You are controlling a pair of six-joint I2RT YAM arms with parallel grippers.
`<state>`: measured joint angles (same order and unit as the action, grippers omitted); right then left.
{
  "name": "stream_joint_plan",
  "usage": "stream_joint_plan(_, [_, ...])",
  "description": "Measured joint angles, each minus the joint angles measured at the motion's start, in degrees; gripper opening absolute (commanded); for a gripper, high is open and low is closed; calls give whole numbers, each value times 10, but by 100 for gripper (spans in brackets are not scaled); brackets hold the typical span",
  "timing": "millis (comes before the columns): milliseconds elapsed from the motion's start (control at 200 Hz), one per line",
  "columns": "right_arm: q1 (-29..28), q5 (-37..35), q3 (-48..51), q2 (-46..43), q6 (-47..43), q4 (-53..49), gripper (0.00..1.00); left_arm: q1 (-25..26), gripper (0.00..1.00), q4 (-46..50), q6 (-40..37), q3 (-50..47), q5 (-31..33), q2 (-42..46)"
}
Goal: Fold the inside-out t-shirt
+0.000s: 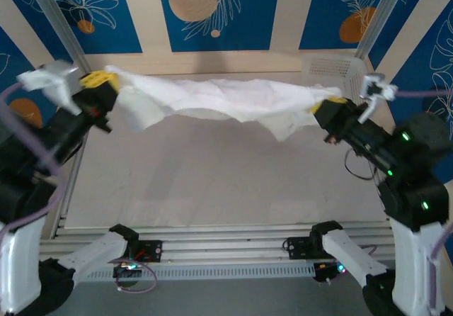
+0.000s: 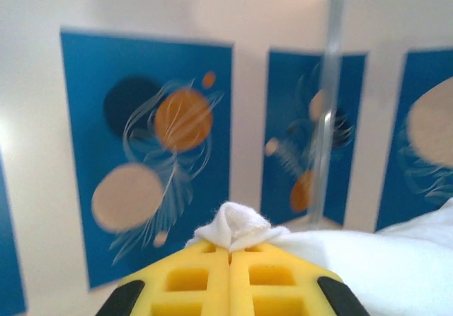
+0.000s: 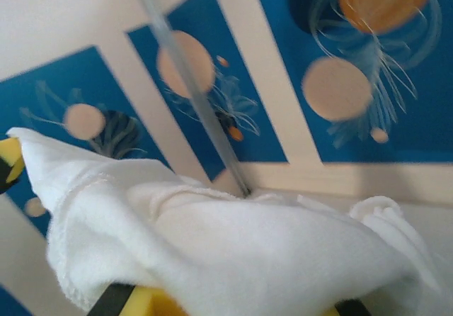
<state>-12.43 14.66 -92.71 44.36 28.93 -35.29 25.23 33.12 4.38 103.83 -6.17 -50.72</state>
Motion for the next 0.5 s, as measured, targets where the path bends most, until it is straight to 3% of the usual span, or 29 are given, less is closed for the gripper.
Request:
stream_joint_plan(155, [0,37,-22,-21,9,15,0,0,0,-10,-3,8,-38,27])
stream_joint_plan(320, [0,50,-29,-13,16,16,0,0,0,-6,-24,17,-36,7])
stream_joint_plan(500, [0,19,-21,45,30,16,0,0,0,-5,-56,26,38,-75])
